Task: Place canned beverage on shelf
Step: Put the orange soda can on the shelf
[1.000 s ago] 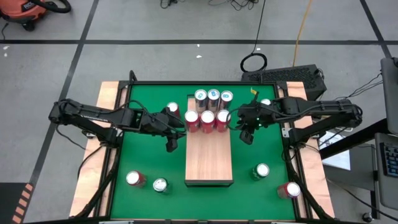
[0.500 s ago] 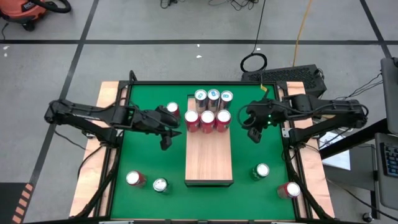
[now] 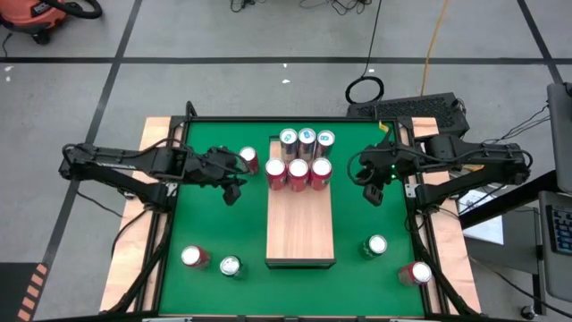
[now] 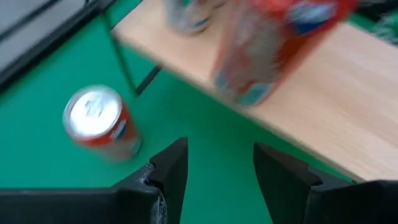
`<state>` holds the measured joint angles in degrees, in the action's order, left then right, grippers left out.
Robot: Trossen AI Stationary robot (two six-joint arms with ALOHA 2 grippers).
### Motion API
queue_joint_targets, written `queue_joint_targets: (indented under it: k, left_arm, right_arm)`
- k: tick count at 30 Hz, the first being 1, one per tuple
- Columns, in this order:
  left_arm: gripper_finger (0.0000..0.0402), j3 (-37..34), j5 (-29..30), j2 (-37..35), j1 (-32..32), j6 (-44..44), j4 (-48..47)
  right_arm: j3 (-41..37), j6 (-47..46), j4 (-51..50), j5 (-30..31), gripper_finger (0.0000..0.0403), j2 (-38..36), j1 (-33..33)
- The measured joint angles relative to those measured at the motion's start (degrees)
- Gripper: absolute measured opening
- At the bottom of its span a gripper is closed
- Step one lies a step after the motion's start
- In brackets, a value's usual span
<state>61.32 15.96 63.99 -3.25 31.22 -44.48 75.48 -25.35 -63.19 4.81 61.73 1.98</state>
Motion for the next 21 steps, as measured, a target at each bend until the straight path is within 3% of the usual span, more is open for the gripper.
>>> queue_joint_targets:
  k: [5,14,21]
  left_arm:
    - [0.0203,0.0,-1.5,0.0,0.8,6.7,-3.4]
    - [0.0315,0.0,-8.0,0.0,0.0,16.5,-3.8]
    - [0.0328,0.0,-8.3,0.0,-0.6,20.1,-3.9]
  right_arm:
    - [0.0,3.8,-1.2,1.2,0.0093,0.0,0.0]
    - [0.0,4.2,-3.4,1.2,0.0093,0.0,0.0]
    - [0.0,6.7,-3.1,2.9,0.0093,0.0,0.0]
